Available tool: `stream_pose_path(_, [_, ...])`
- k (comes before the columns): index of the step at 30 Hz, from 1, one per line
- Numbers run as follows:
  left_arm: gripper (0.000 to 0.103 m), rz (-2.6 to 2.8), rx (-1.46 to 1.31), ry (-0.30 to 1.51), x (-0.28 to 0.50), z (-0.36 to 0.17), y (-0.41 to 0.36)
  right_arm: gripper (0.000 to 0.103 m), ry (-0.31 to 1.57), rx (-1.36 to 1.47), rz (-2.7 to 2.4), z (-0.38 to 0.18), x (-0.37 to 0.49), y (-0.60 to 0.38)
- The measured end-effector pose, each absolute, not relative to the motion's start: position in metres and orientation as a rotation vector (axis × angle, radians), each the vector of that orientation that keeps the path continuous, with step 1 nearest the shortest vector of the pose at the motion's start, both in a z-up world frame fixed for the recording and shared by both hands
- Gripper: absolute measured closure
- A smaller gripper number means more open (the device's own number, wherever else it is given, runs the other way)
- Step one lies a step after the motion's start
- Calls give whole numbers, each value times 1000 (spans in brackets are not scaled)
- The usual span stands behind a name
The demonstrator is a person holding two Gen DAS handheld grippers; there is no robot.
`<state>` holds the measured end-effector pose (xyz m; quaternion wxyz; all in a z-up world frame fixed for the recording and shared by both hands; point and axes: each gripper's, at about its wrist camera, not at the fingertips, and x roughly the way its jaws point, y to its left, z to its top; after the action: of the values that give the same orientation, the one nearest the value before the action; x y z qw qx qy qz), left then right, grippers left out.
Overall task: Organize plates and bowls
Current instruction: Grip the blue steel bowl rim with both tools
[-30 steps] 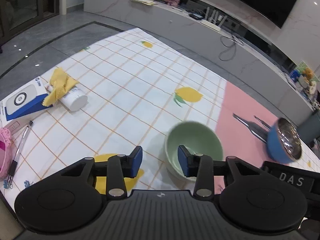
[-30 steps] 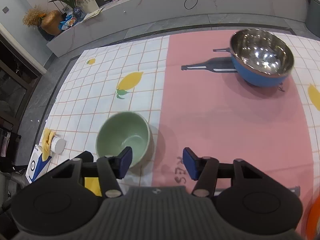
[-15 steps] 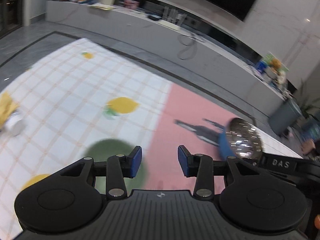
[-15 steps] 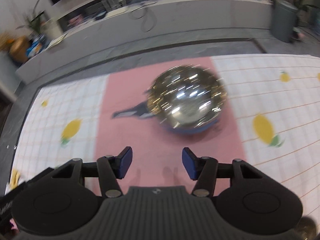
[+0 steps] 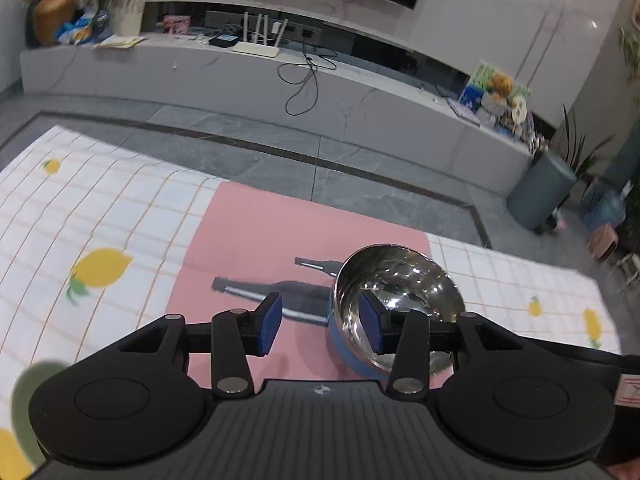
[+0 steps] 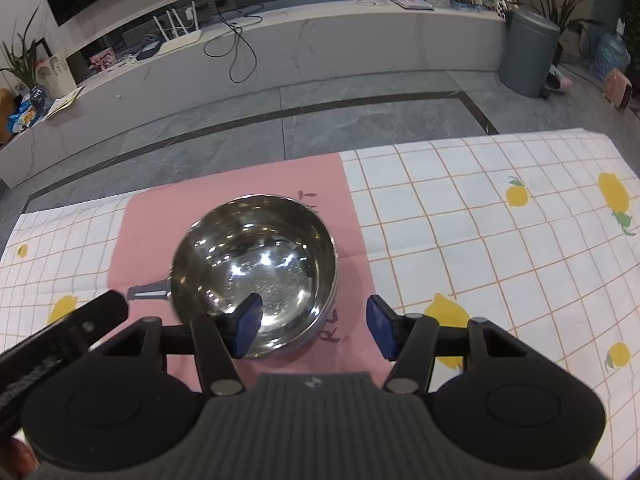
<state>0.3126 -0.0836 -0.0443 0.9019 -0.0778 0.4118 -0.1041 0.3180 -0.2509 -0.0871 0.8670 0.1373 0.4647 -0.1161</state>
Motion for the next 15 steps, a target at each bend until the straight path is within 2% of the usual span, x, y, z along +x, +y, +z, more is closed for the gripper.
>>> stream_pose_path(7, [55, -222, -169, 907, 332, -65, -98, 56, 1023, 321, -236, -109, 333, -256])
stream_pose_path(10, [55, -214, -188, 933, 339, -73, -99, 64, 1027, 343, -231, -113, 334, -258])
stream_pose_path(12, [60, -216, -202, 946, 342, -79, -100, 73, 1025, 352, -240, -114, 333, -259])
stream_pose_path(15, [72, -213, -200, 965, 344, -83, -102, 83, 1025, 364, -237, -117, 334, -260])
